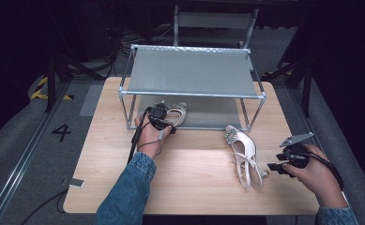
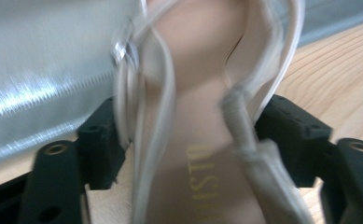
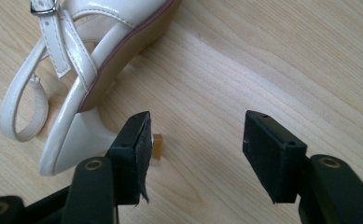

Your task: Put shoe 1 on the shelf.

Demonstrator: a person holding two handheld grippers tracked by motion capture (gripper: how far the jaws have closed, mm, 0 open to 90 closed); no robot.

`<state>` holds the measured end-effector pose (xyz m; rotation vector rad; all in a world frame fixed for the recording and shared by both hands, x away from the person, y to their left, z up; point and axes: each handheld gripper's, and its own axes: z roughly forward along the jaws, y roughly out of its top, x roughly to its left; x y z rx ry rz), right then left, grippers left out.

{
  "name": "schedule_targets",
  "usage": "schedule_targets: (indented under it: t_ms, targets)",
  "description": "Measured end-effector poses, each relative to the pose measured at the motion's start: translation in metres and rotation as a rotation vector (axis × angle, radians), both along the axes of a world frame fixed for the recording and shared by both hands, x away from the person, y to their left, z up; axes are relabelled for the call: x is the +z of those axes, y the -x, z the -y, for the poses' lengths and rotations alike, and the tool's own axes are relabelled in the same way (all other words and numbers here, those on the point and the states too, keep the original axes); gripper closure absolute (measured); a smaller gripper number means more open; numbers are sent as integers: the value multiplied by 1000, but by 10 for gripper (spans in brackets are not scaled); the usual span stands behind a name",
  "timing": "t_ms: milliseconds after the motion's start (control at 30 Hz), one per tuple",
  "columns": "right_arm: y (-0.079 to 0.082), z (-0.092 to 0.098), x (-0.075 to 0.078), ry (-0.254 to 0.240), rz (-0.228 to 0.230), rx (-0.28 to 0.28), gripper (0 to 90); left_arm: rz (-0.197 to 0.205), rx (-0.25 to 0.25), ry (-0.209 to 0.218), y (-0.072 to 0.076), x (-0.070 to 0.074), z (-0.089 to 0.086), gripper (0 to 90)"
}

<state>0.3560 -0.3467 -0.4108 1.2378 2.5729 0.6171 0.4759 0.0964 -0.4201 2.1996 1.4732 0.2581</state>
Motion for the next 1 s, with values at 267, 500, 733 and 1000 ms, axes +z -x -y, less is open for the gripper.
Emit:
schedule_targets:
  t_ms: [267,500,733,1000]
  targets:
    - [-3,-6,-1,2,-9,15,426,63,-37,26,16,21,-7,215]
    - [-7,-12,-1,3,-4,34,421,107,-117,35,47,40,-26,274]
    - [-10,-18,0,4,-6,52,421,98,-155,-3,68,55,-37,283]
    - [-14,-22,0,-1,-10,57,422,6,-200,-44,76,44,-58,430]
